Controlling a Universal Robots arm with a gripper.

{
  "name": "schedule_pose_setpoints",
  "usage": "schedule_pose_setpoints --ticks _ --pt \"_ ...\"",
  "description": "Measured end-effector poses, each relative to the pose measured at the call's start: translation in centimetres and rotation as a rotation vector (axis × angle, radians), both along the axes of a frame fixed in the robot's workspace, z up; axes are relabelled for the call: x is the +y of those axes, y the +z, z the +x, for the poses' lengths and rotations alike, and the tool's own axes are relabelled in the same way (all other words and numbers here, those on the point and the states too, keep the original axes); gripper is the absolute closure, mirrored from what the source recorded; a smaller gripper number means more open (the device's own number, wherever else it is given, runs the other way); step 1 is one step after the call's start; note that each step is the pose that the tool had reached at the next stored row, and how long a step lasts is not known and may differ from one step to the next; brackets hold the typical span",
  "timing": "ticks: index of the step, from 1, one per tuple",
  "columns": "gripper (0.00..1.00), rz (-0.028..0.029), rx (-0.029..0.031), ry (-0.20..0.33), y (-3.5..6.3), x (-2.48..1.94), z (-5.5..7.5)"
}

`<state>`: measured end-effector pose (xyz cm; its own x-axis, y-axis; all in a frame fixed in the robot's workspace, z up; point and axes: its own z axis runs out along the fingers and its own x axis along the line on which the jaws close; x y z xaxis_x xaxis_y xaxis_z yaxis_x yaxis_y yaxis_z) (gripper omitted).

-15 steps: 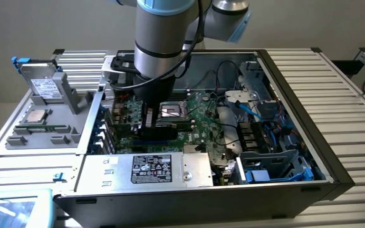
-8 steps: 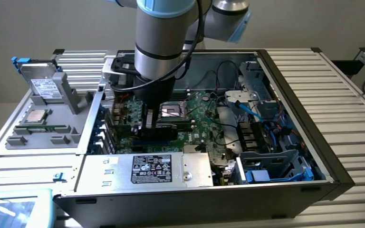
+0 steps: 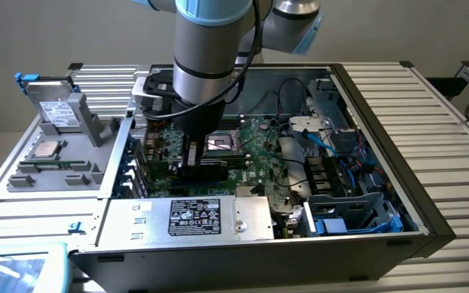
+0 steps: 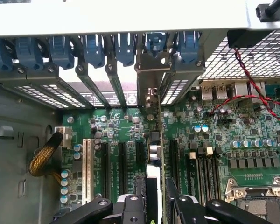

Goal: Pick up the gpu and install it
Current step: 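Insert the gpu into the slot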

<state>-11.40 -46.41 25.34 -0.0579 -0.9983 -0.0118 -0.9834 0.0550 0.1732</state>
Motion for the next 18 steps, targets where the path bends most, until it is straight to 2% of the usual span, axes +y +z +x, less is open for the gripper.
schedule_pose_setpoints --ticks 8,18 --pt "0.73 0.0006 -0.0001 0.0 -0.07 0.1 -0.26" --pt "0.73 0.0003 0.0001 0.009 -0.09 -0.05 -0.28"
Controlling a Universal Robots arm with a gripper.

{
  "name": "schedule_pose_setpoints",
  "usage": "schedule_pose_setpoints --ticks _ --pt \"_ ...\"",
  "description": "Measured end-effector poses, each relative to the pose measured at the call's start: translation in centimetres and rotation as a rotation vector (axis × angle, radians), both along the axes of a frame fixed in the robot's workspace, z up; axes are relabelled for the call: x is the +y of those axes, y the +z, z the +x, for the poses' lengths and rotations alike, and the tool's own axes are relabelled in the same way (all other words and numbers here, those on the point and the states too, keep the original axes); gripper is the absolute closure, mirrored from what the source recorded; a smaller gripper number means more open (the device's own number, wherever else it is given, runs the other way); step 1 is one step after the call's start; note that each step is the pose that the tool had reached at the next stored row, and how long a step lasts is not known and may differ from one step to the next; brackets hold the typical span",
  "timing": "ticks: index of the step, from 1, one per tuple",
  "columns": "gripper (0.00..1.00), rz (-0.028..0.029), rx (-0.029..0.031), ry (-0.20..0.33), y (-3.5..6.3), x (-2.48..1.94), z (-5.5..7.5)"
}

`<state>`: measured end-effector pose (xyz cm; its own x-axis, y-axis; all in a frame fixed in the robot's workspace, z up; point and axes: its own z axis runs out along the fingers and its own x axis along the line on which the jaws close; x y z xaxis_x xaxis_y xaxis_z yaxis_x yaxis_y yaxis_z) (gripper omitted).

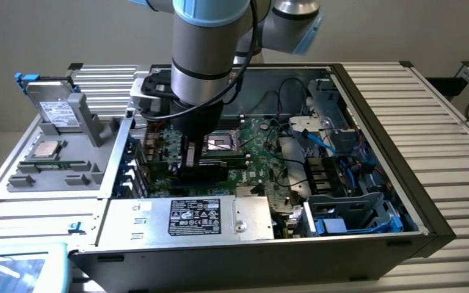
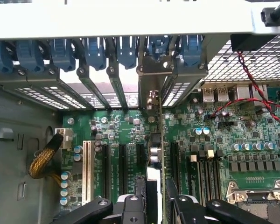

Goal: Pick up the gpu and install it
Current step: 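Insert the gpu into the slot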

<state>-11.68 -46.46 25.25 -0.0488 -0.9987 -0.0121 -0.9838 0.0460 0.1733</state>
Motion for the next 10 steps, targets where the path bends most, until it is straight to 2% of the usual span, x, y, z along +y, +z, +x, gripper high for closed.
schedule_pose_setpoints --ticks 10 --pt "0.73 0.0002 -0.0001 0.022 -0.18 0.16 0.01"
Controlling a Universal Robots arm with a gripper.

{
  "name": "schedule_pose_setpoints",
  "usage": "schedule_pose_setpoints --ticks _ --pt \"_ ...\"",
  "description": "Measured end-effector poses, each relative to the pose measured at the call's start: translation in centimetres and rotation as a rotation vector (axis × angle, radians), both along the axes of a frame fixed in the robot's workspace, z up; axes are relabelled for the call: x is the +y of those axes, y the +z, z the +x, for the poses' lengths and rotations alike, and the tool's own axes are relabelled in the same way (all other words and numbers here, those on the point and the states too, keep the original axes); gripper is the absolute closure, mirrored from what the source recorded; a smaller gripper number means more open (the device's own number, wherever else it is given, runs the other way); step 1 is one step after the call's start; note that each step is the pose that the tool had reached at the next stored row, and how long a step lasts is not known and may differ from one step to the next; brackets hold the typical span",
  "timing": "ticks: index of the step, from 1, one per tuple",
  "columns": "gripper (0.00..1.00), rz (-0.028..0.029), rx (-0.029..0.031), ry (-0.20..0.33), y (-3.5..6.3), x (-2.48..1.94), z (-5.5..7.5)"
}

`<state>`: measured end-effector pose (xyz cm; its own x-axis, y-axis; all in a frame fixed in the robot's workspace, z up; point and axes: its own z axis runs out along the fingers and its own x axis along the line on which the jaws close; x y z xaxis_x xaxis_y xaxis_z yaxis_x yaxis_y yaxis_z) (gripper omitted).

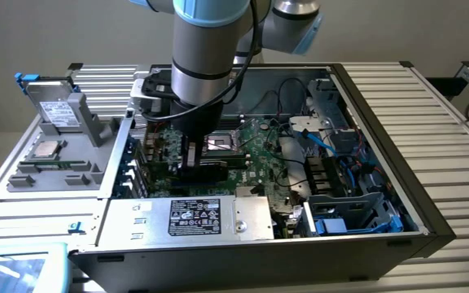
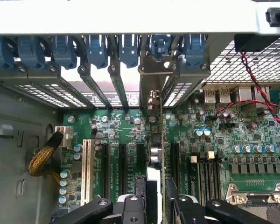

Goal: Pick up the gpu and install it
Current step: 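Insert the gpu into the slot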

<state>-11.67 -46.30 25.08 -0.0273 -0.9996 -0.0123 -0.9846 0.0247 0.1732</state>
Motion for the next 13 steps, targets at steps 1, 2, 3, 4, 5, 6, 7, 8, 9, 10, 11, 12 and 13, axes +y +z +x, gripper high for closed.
schedule_pose_setpoints --ticks 1,2,3,4,5,6,7,8,9,10,11,12,13 --pt "0.73 0.0 0.0 0.002 0.0 0.01 0.0" --pt "0.73 -0.0001 0.0 0.003 0.0 0.01 0.0" --pt "0.73 -0.0001 0.0 0.004 0.0 0.01 0.0" --pt "0.73 -0.0001 0.0 0.005 0.0 0.01 0.0" --pt "0.73 0.0 0.0001 0.006 0.0 0.01 0.02" --pt "0.73 0.0003 -0.0001 0.008 -0.01 0.02 0.03" --pt "0.73 0.0006 -0.0003 0.009 0.03 0.02 0.04" --pt "0.73 0.0008 -0.0003 0.009 0.19 0.03 0.04" --pt "0.73 0.0003 0.0 0.009 0.38 0.02 0.04" --pt "0.73 0.0001 0.0 0.01 0.46 0.02 0.05" --pt "0.73 0.0004 -0.0002 0.01 0.46 0.02 0.05" --pt "0.73 0.0004 -0.0002 0.01 0.46 0.02 0.05" --pt "0.73 0.0004 -0.0002 0.01 0.46 0.02 0.05"
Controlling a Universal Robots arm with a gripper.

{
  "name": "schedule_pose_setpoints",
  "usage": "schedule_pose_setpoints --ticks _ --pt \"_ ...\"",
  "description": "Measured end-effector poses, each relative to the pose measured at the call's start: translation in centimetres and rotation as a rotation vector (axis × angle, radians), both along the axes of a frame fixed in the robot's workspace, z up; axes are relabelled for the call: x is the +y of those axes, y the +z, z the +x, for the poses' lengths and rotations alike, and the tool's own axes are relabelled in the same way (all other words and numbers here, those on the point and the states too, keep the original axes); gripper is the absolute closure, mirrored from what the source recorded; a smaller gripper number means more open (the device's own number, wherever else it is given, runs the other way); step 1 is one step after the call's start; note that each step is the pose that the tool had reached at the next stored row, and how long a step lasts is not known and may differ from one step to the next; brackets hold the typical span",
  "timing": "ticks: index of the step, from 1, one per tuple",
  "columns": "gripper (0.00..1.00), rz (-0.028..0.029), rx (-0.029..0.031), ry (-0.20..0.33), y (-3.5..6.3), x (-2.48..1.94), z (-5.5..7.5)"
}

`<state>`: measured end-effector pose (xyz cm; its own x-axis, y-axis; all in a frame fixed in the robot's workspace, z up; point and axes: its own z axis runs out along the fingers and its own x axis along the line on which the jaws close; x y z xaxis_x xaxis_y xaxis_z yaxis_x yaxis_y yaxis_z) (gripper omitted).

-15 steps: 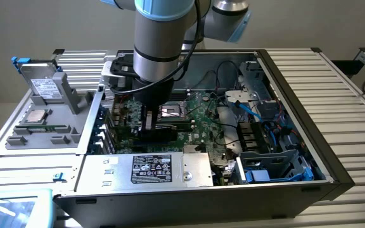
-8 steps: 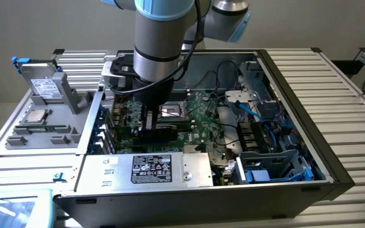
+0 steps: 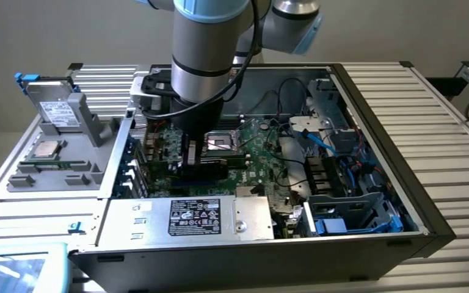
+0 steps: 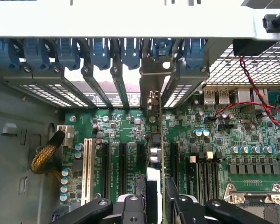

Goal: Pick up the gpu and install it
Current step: 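Insert the gpu into the slot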

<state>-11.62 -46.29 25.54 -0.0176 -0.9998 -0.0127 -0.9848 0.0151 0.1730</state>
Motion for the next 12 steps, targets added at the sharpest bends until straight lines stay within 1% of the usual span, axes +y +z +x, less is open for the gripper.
schedule_pose_setpoints --ticks 12 --pt "0.73 -0.0003 0.0001 0.0 0.01 0.0 0.0"
